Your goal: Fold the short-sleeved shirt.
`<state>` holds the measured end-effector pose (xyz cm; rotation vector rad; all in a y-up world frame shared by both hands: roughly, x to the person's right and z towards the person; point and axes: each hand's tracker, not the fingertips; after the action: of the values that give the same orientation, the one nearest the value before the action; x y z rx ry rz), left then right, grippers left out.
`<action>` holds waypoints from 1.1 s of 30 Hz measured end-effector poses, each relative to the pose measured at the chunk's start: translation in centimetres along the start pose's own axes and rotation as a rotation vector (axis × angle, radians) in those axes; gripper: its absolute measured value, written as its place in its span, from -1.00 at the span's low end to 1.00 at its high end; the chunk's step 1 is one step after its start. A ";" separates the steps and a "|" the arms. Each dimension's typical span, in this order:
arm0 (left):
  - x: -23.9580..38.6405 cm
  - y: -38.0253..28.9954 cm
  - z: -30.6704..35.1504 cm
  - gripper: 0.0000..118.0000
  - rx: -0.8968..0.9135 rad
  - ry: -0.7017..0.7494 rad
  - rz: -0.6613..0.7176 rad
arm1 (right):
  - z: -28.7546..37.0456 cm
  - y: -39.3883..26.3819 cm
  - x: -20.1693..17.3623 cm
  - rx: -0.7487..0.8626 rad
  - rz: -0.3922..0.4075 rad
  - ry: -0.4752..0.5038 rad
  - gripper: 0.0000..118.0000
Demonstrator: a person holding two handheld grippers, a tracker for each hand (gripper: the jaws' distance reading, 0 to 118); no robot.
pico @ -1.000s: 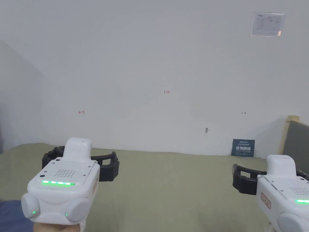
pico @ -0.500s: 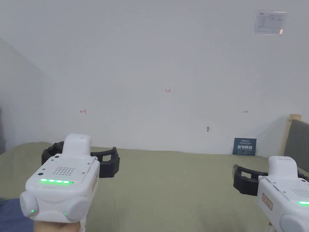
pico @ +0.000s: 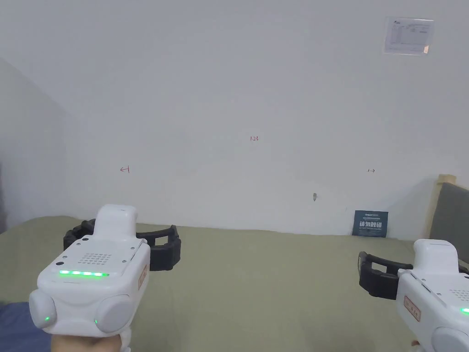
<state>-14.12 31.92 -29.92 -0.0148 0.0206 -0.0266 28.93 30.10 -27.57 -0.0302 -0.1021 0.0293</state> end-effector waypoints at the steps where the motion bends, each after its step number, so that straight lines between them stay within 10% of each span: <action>1: 0.0 0.0 0.0 1.00 -0.001 0.004 -0.004 | 0.0 0.1 -0.1 0.001 -0.001 -0.002 1.00; 33: 0.2 -0.5 -0.8 1.00 -0.028 0.010 -0.006 | -1.3 -0.6 -1.3 -0.024 0.004 -0.010 1.00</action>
<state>-13.95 31.45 -30.72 -0.0423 0.0310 -0.0322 27.82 29.43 -29.00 -0.0545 -0.1122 0.0320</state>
